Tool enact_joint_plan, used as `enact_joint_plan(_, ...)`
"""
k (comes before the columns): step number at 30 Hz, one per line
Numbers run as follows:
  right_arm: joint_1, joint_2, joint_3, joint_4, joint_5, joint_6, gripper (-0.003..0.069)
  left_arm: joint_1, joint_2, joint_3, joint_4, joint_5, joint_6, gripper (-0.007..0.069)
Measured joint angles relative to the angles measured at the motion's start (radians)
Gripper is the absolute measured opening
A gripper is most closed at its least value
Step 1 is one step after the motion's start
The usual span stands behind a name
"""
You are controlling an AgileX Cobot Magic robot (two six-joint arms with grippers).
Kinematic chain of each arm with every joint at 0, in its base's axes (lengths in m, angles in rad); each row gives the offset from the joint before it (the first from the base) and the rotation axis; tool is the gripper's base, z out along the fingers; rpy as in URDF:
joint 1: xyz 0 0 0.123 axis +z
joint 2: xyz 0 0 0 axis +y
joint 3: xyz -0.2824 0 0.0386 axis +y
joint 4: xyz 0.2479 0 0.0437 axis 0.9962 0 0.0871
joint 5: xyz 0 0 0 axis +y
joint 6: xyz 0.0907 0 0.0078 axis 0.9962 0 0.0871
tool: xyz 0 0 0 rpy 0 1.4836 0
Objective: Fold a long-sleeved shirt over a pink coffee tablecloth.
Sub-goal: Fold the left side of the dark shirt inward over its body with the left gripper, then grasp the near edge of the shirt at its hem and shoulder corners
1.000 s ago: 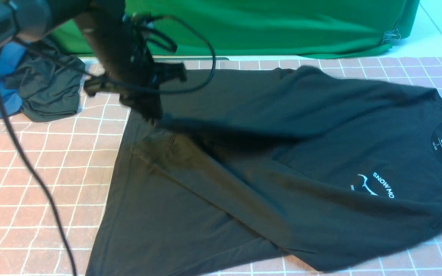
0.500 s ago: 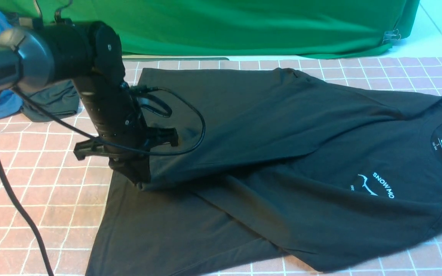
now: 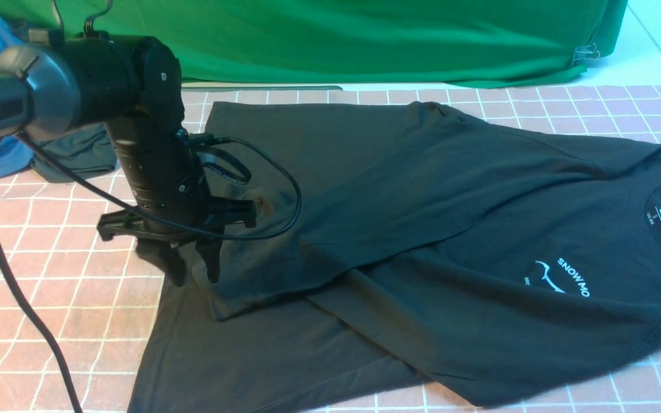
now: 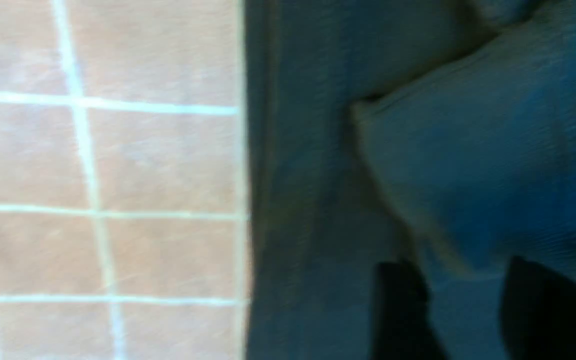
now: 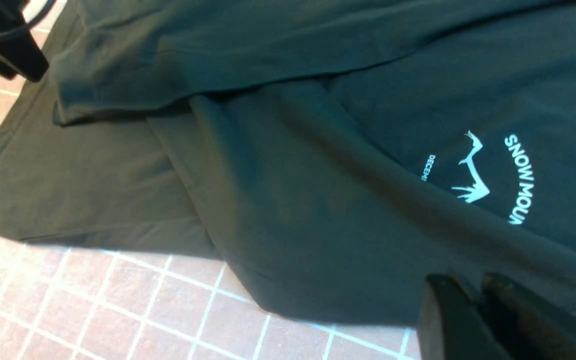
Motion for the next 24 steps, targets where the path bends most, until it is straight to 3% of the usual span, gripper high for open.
enact_joint_plan(3, 0.0, 0.0, 0.0, -0.002, 0.0, 0.0, 0.0123, 0.0, -0.012, 0.001, 0.042, 0.006, -0.018, 0.0439)
enact_joint_plan(6, 0.0, 0.0, 0.0, -0.004, -0.002, 0.0, 0.0123, 0.0, -0.055, 0.031, 0.042, 0.007, -0.037, 0.0433)
enact_joint_plan(14, 0.0, 0.0, 0.0, -0.007, -0.002, 0.0, 0.0123, 0.0, -0.228, 0.279, 0.0, -0.017, -0.056, 0.0189)
enact_joint_plan(17, 0.0, 0.0, 0.0, -0.008, -0.003, 0.0, 0.0123, 0.0, -0.265, 0.402, -0.038, -0.085, -0.055, 0.0149)
enact_joint_plan(21, 0.0, 0.0, 0.0, -0.009, -0.004, 0.0, 0.0123, 0.0, -0.278, 0.521, -0.037, -0.163, -0.055, 0.0179)
enact_joint_plan(24, 0.0, 0.0, 0.0, -0.009, -0.006, 0.0, 0.0123, 0.0, -0.279, 0.594, -0.028, -0.23, -0.06, 0.0273)
